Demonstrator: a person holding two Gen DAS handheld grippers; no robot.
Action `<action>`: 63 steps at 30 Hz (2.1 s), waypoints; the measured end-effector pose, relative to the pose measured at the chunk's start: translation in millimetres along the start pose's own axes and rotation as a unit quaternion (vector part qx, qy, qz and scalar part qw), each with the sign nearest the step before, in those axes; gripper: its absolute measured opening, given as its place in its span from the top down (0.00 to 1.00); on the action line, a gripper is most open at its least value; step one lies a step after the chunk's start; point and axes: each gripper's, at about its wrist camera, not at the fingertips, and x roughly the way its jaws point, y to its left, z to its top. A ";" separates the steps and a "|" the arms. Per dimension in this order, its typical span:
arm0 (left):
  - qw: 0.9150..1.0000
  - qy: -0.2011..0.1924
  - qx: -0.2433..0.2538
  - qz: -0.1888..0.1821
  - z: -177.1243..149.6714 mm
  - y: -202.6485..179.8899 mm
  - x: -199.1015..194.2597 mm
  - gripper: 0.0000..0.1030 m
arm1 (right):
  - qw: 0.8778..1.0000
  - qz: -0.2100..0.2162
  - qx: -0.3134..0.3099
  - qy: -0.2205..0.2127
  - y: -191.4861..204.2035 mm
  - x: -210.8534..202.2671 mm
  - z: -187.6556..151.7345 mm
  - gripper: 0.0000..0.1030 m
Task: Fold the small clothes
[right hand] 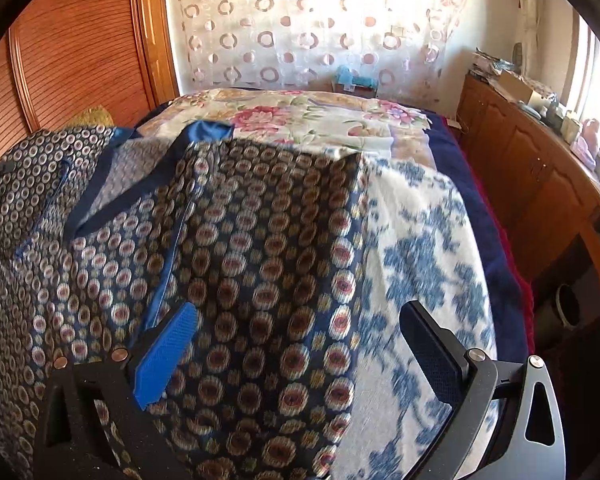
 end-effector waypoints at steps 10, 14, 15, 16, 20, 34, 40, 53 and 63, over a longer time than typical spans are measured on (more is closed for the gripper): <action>0.999 -0.022 0.036 -0.022 -4.4 -36.2 -19.5 0.95 | 0.998 -0.023 0.051 0.034 -37.4 50.5 39.0 0.34; 0.998 -0.032 0.036 -0.031 -11.6 -43.5 -25.8 0.96 | 0.998 -0.028 0.051 0.036 -36.5 61.9 50.7 0.62; 0.998 -0.038 0.031 -0.038 -16.4 -45.2 -30.9 0.96 | 0.998 -0.020 0.056 0.034 -33.2 61.5 51.2 0.92; 0.998 -0.042 0.029 -0.044 -21.3 -46.4 -35.5 0.96 | 0.997 0.005 0.068 0.033 -30.4 59.6 50.0 0.98; 0.996 -0.062 0.028 -0.055 -44.8 -54.0 -59.0 0.96 | 0.999 0.038 0.006 -0.032 13.1 21.6 38.5 0.98; 0.997 -0.067 -0.041 -0.004 -160.1 -14.8 -117.8 0.96 | 0.991 0.075 -0.012 -0.112 22.4 -132.2 -90.4 0.99; 0.994 -0.063 -0.089 0.008 -188.9 7.5 -124.5 0.96 | 0.994 0.069 0.011 -0.083 5.2 -160.8 -149.3 0.99; 0.993 -0.099 -0.062 0.014 -177.7 13.3 -154.9 0.58 | 0.998 0.048 -0.013 -0.049 10.0 -159.6 -153.4 0.94; 0.994 -0.104 -0.036 0.012 -158.4 6.0 -146.4 0.23 | 0.995 0.014 0.008 -0.103 -8.3 -183.2 -135.8 0.42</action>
